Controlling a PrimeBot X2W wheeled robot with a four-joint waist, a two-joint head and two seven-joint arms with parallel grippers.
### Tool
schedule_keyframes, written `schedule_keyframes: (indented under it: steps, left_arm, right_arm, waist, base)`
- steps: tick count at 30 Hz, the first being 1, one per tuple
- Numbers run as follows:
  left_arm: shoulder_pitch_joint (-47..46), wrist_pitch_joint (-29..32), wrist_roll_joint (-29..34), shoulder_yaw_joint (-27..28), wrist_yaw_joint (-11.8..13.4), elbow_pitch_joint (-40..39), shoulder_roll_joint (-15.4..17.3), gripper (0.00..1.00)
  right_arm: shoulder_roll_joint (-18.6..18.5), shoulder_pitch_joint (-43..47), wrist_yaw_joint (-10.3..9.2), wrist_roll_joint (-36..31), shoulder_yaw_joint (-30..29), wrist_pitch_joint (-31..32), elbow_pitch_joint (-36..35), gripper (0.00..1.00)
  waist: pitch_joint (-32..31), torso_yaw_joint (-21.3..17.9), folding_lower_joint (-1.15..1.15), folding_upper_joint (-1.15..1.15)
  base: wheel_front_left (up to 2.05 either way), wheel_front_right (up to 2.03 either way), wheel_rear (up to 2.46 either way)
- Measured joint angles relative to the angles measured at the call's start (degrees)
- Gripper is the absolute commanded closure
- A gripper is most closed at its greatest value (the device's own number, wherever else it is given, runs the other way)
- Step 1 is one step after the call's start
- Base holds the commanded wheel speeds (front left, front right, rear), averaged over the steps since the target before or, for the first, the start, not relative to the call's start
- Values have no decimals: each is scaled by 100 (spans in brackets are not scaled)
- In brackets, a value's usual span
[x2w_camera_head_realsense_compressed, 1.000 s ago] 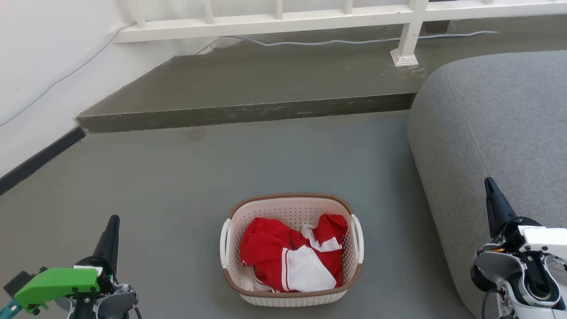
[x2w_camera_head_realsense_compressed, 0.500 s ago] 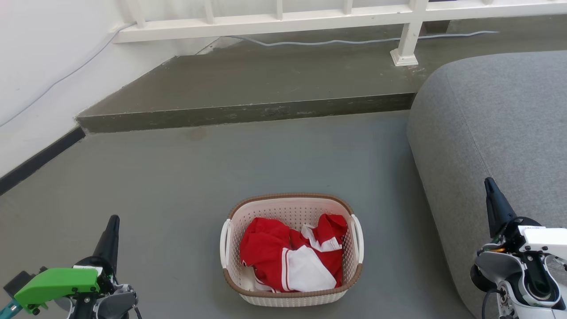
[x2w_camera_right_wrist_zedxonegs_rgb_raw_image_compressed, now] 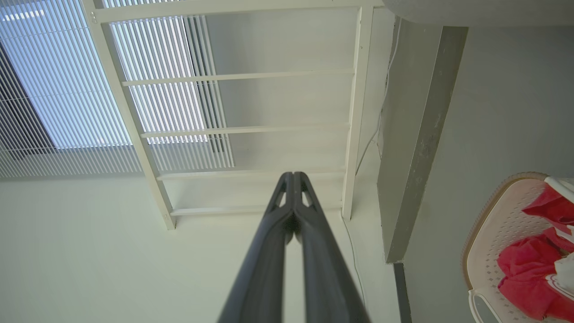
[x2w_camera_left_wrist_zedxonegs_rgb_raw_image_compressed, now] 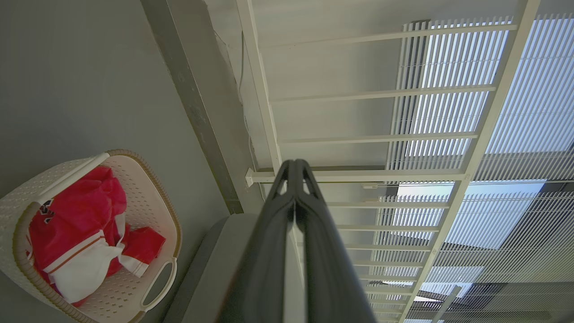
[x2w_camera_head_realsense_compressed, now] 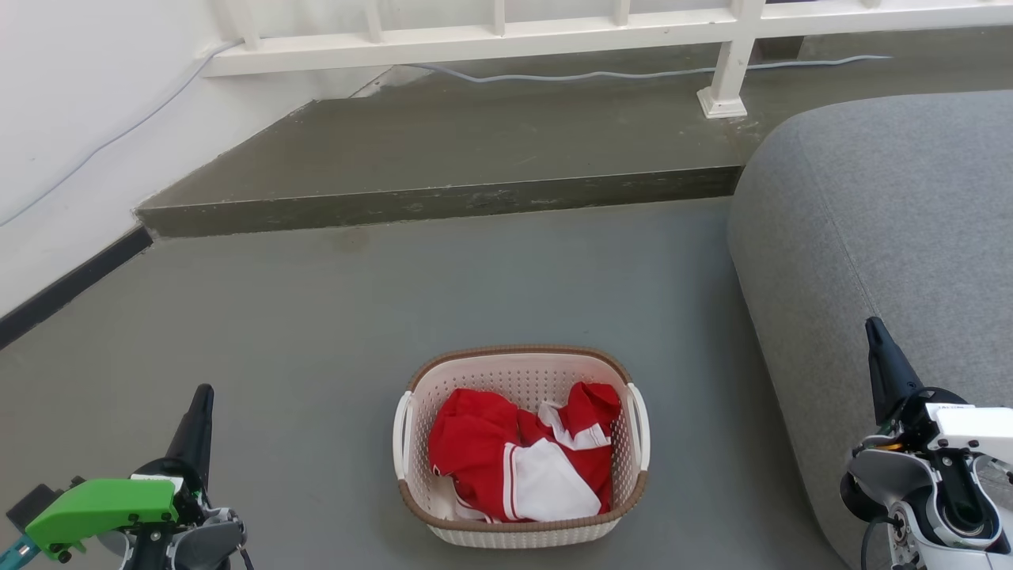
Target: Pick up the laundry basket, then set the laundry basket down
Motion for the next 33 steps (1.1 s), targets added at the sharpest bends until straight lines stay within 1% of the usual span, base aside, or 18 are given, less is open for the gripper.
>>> schedule_keyframes:
  steps: [33]
  left_arm:
    - [0, 0, 0, 0, 0, 0, 0, 100]
  right_arm:
    - [0, 0, 0, 0, 0, 0, -1, 100]
  waist:
    - [0, 0, 0, 0]
  base:
    - [0, 0, 0]
